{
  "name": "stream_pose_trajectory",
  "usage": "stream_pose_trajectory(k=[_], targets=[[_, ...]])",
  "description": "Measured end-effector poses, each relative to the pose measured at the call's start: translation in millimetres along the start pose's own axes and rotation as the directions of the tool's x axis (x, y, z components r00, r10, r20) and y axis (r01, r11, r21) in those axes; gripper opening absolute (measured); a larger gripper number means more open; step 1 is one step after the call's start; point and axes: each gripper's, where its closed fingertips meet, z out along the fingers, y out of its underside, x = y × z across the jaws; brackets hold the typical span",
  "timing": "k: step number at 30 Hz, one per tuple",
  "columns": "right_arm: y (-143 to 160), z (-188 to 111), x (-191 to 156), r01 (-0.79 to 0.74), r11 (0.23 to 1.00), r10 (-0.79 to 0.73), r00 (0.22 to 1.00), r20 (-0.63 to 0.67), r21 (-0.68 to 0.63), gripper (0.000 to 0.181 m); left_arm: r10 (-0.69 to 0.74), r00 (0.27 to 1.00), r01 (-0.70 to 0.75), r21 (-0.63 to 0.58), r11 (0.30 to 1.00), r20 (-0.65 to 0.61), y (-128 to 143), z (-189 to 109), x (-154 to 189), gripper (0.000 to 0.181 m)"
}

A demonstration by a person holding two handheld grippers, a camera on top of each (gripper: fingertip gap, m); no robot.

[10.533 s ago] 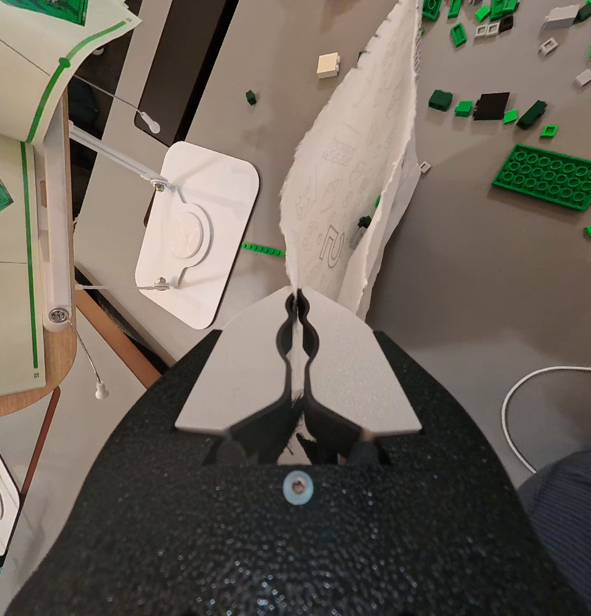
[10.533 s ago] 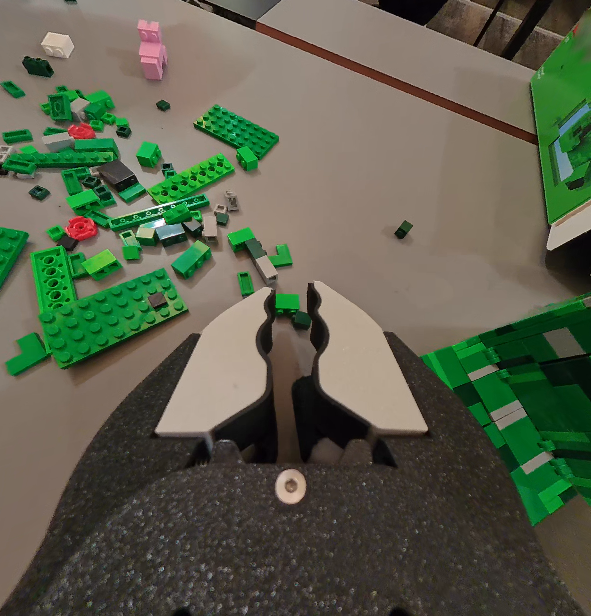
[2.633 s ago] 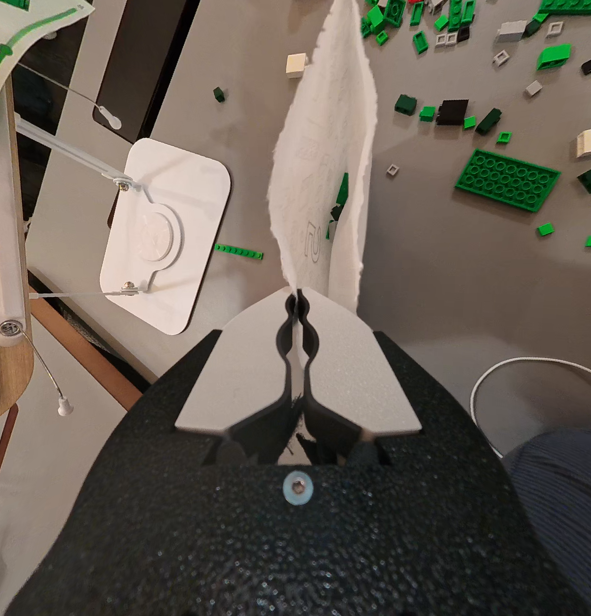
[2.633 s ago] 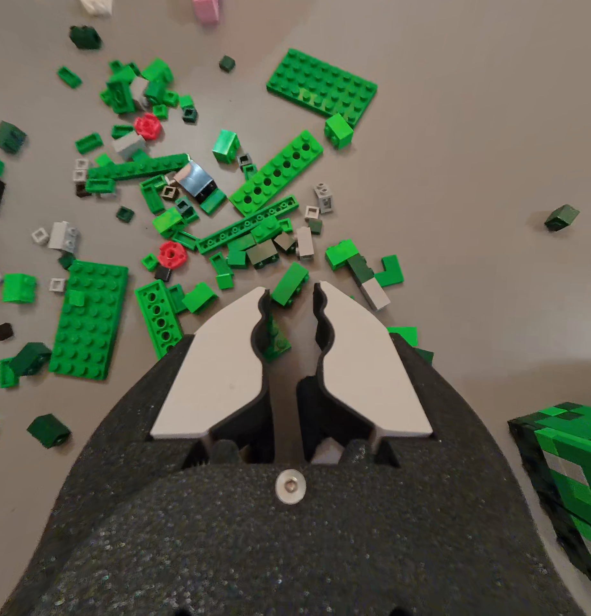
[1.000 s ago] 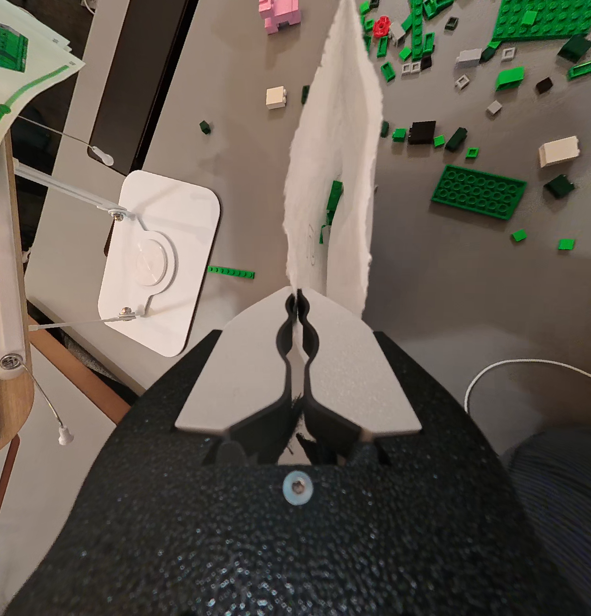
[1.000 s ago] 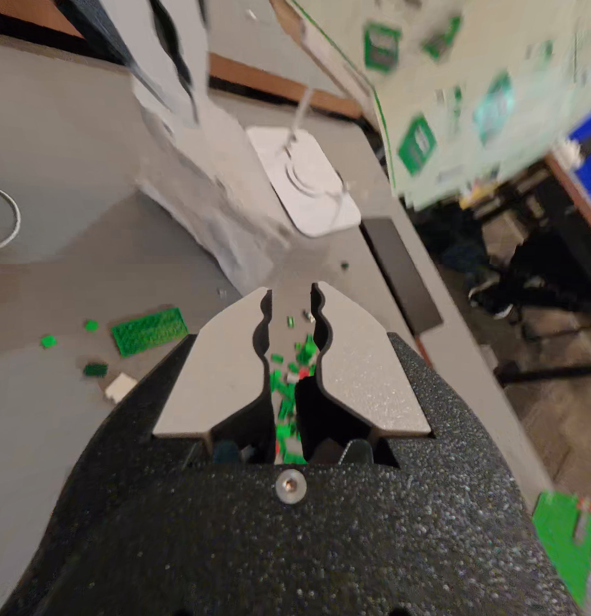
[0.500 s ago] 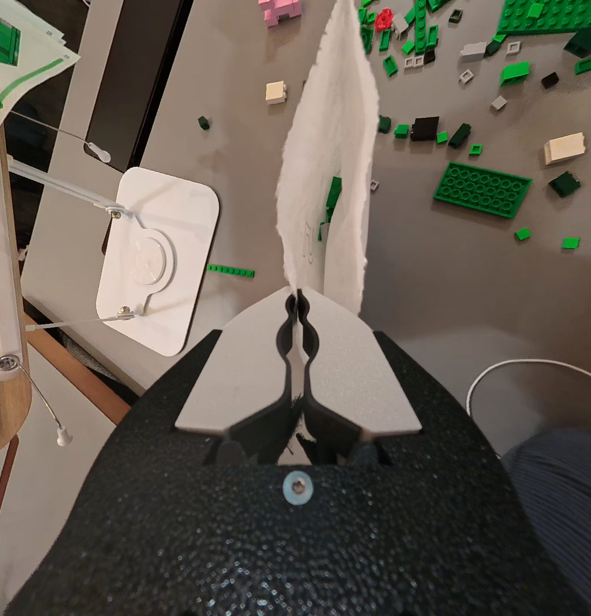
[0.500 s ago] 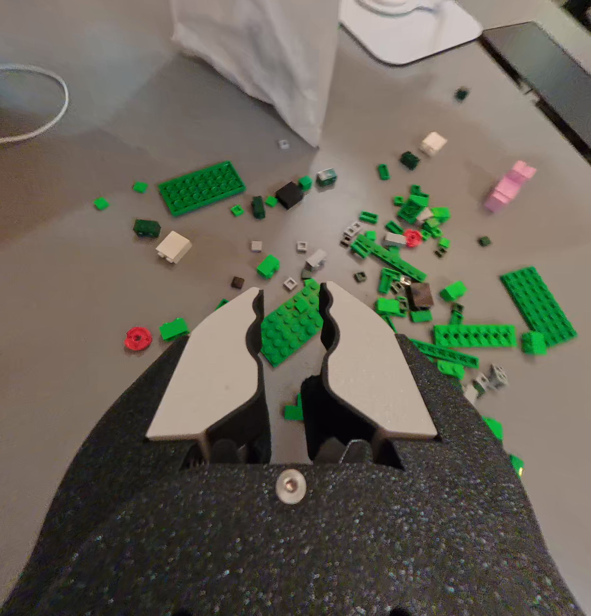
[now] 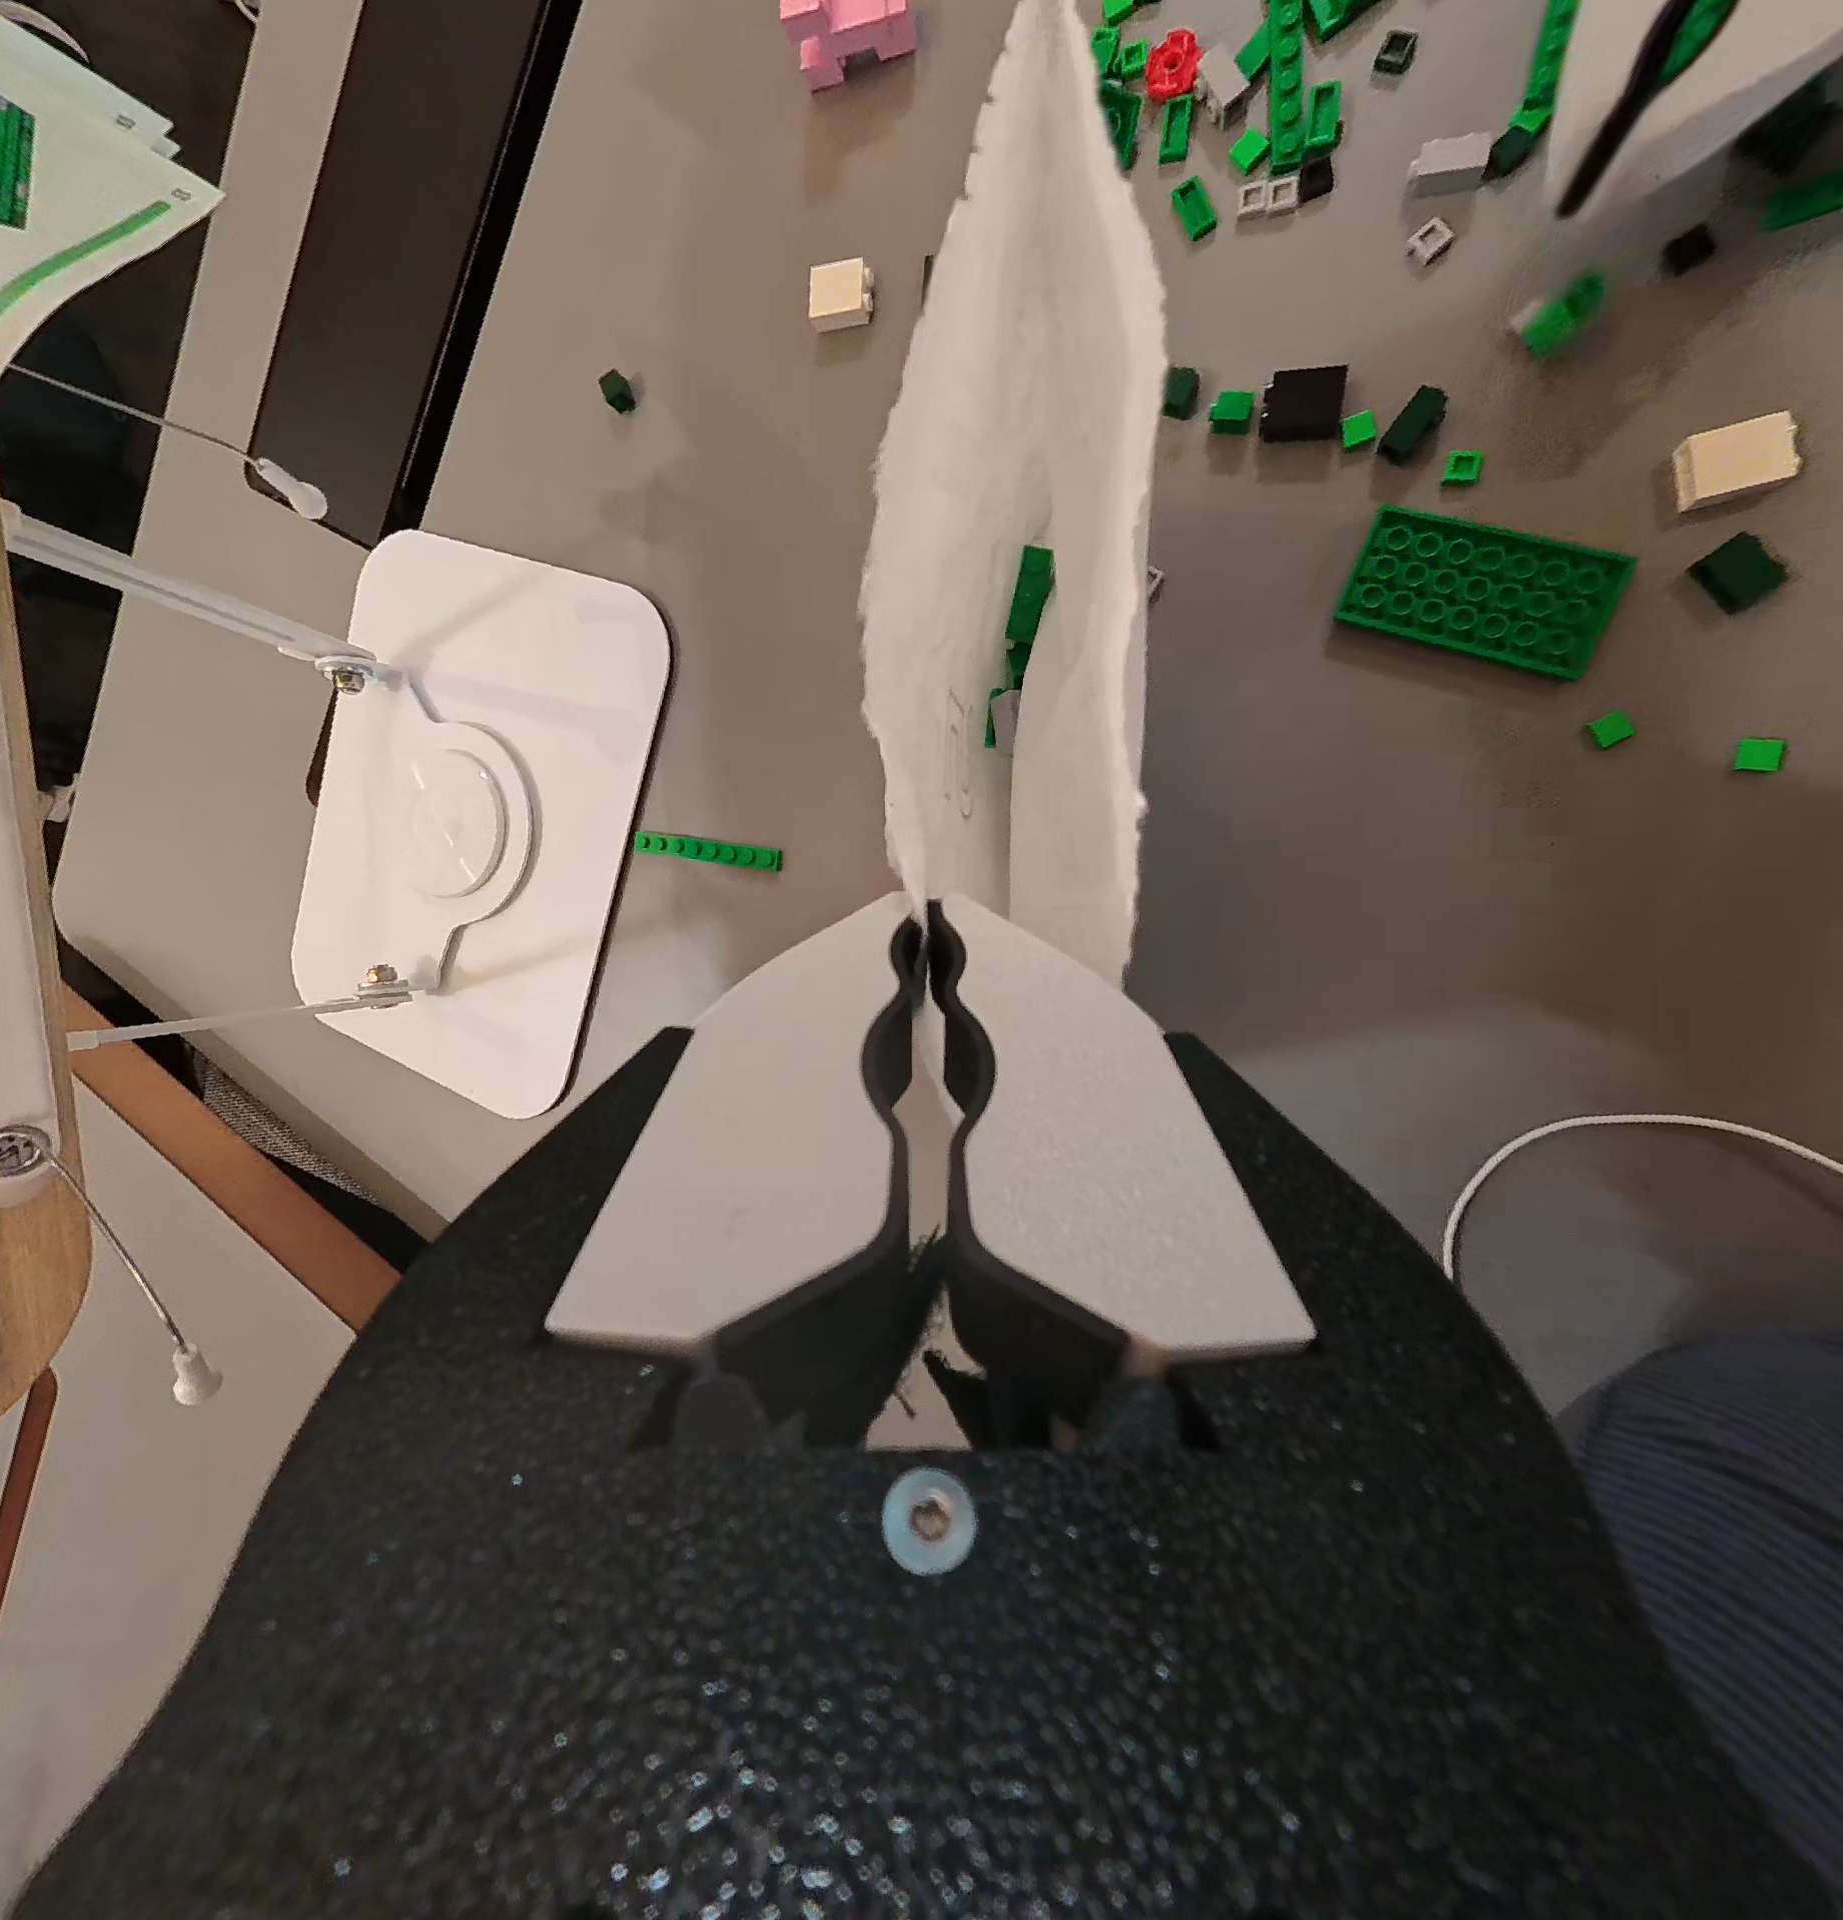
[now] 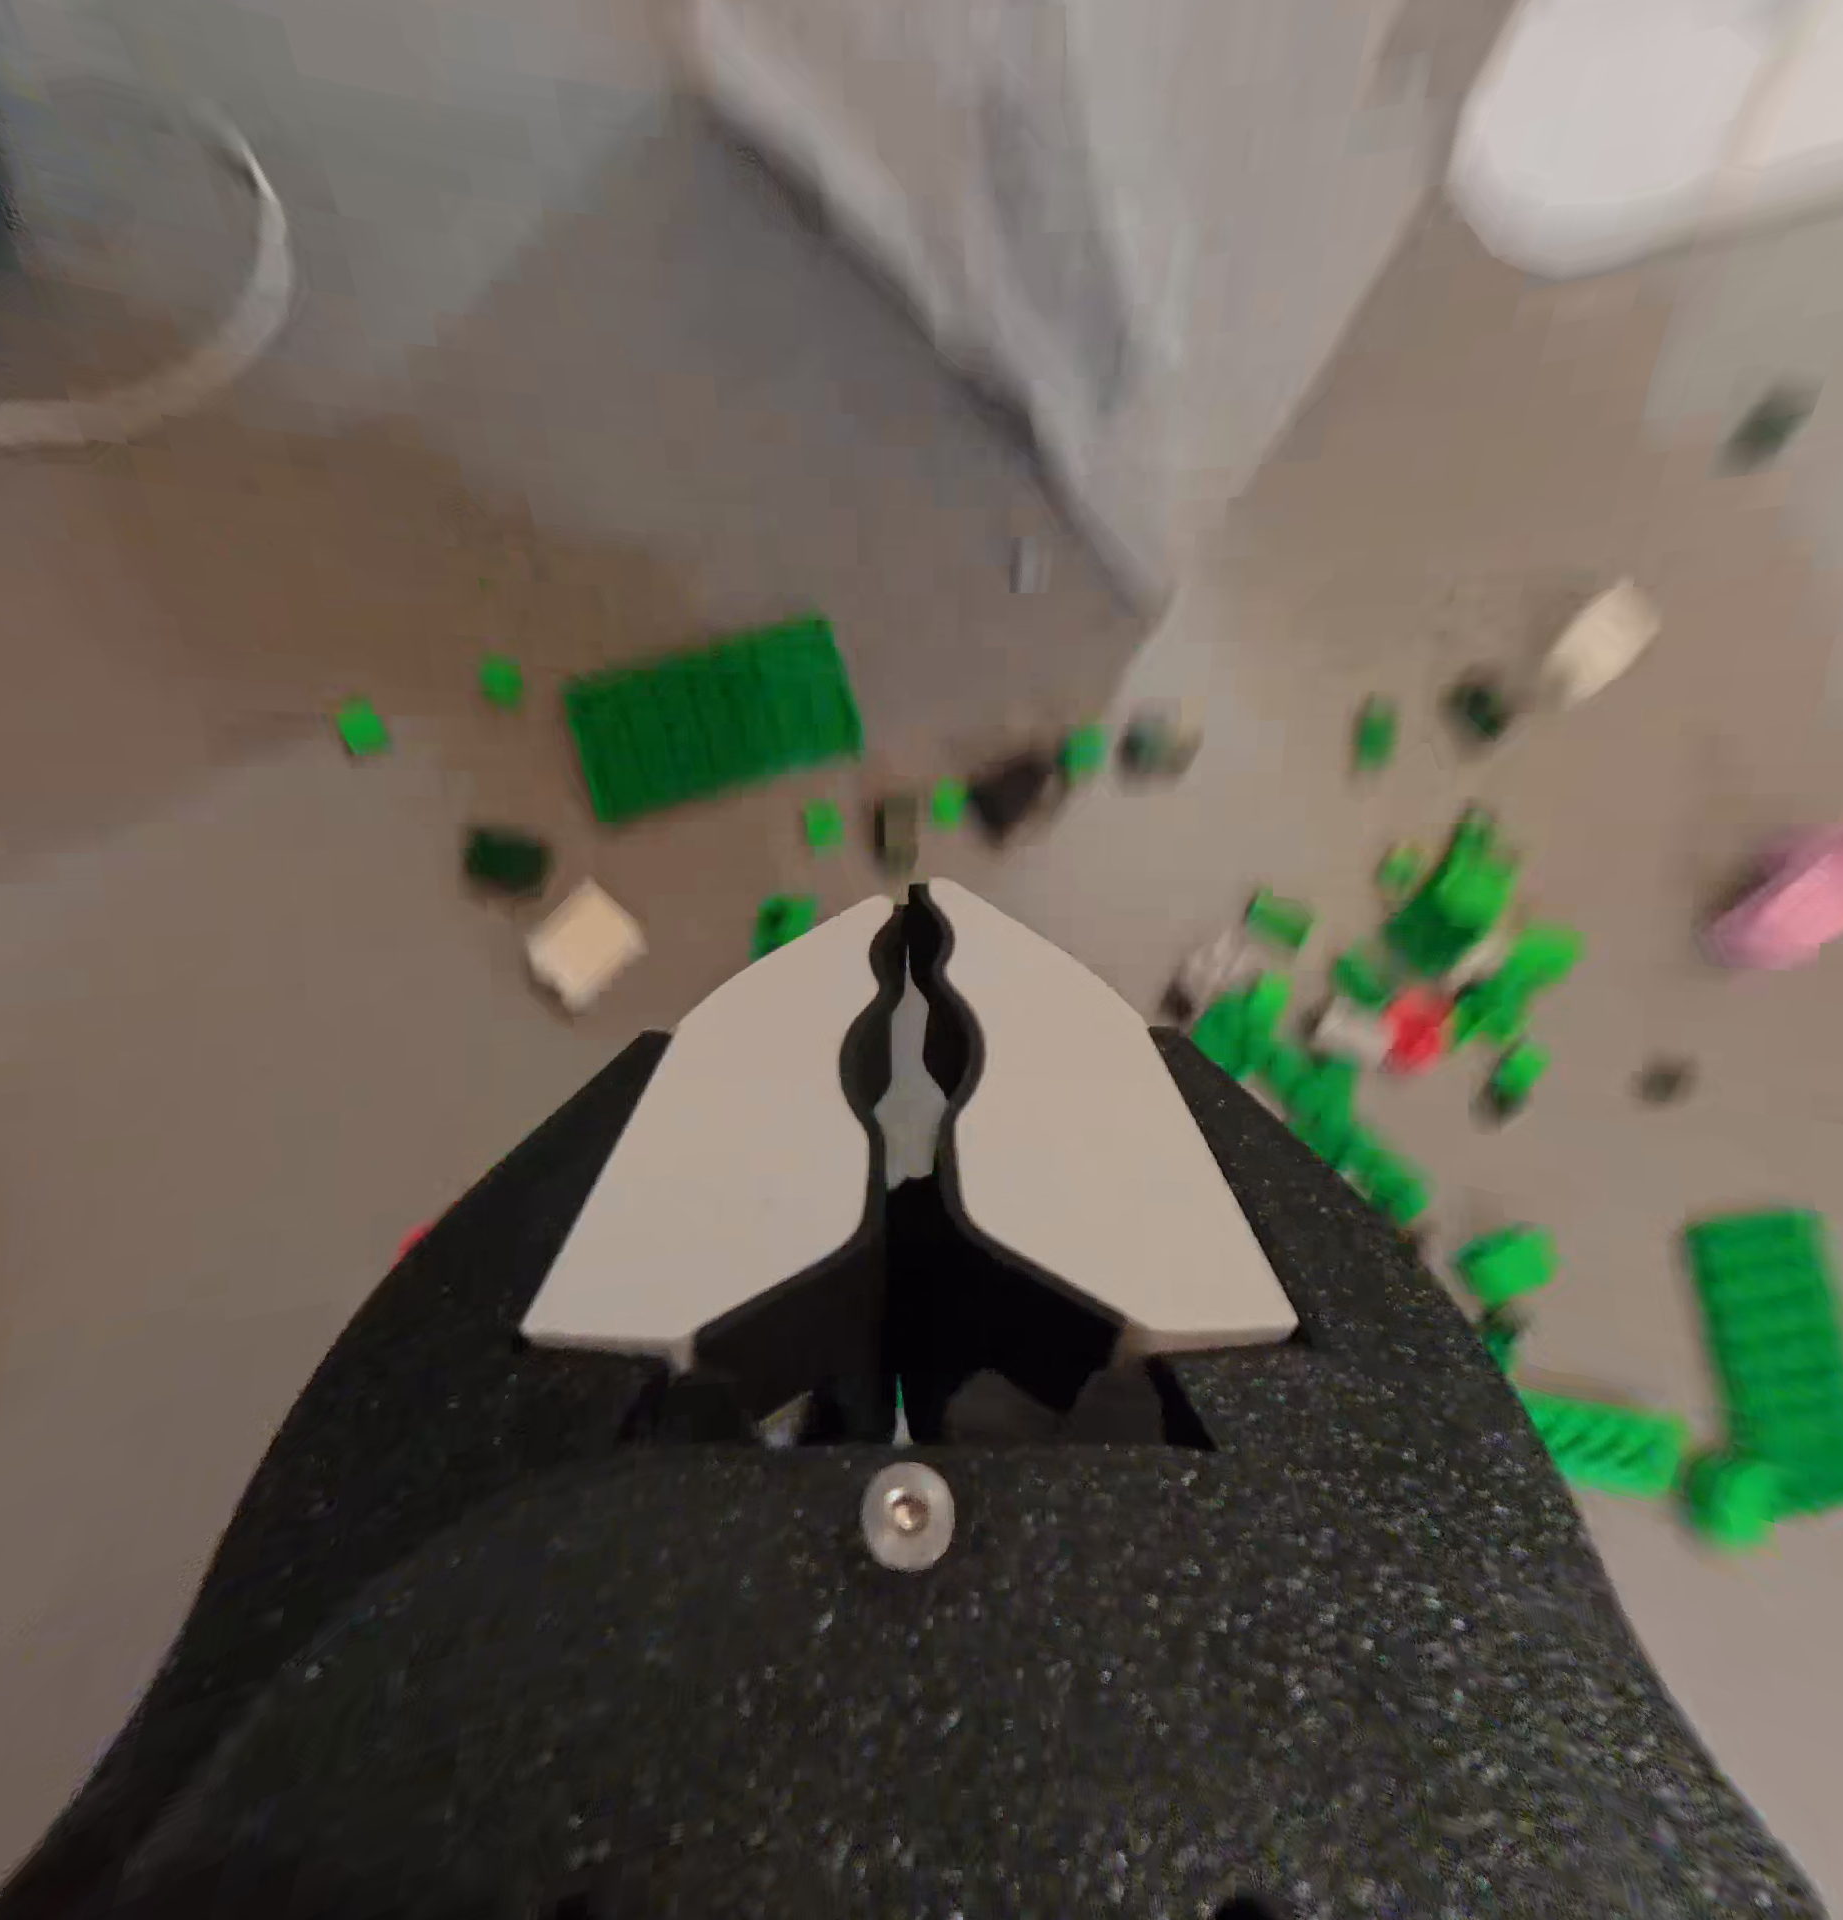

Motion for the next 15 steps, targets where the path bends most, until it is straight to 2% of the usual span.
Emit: stream_pose_trajectory(k=[2, 4, 5, 7, 9, 10, 13, 15], targets=[[-64.9, -17.6, 1.2, 0.14, 0.977, -0.129, 0.989, -0.077, 0.16, 0.0, -0.001, 1.0, 0.001, 0.0, 1.0, 0.002, -0.1, 0.2, -0.9, 0.0], [-122.4, -29.8, -2.7, 0.284, 0.926, -0.254, 0.956, -0.146, 0.249, 0.0, -0.003, 1.0, 0.003, -0.001, 1.0, 0.0, 0.2, 1.0, -1.0, 0.0], [-143.2, -30.9, -4.9, 0.336, 0.905, -0.302, 0.939, -0.162, 0.261, 0.0, -0.003, 1.0, 0.003, -0.001, 1.0, -0.001, 0.4, 1.2, -1.1, 0.0], [-163.7, -25.6, -5.1, 0.401, 0.888, -0.37, 0.914, -0.167, 0.225, 0.0, -0.009, 1.0, 0.009, -0.004, 1.0, 0.001, 1.6, 0.9, -1.4, 0.0], [-159.9, -18.1, -4.5, 0.403, 0.898, -0.386, 0.914, -0.125, 0.175, 0.005, -0.011, 1.0, 0.011, -0.003, 1.0, 0.002, 2.6, 0.6, -1.8, 0.0], [-150.4, -14.3, -9.6, 0.377, 0.913, -0.372, 0.926, -0.065, 0.157, 0.009, -0.012, 1.0, 0.012, 0.001, 1.0, -0.001, 2.7, 0.4, -1.6, 0.0], [-105.4, -1.7, -32.7, 0.312, 0.947, -0.32, 0.941, 0.113, 0.08, 0.013, -0.018, 1.0, 0.018, 0.005, 1.0, 0.0, 3.9, -0.6, -2.5, 0.0], [-63.9, 9.6, -45.8, 0.322, 0.946, -0.308, 0.932, 0.193, -0.041, 0.015, -0.017, 1.0, 0.017, 0.01, 1.0, -0.002, 3.1, -0.9, -2.4, 0.0]])
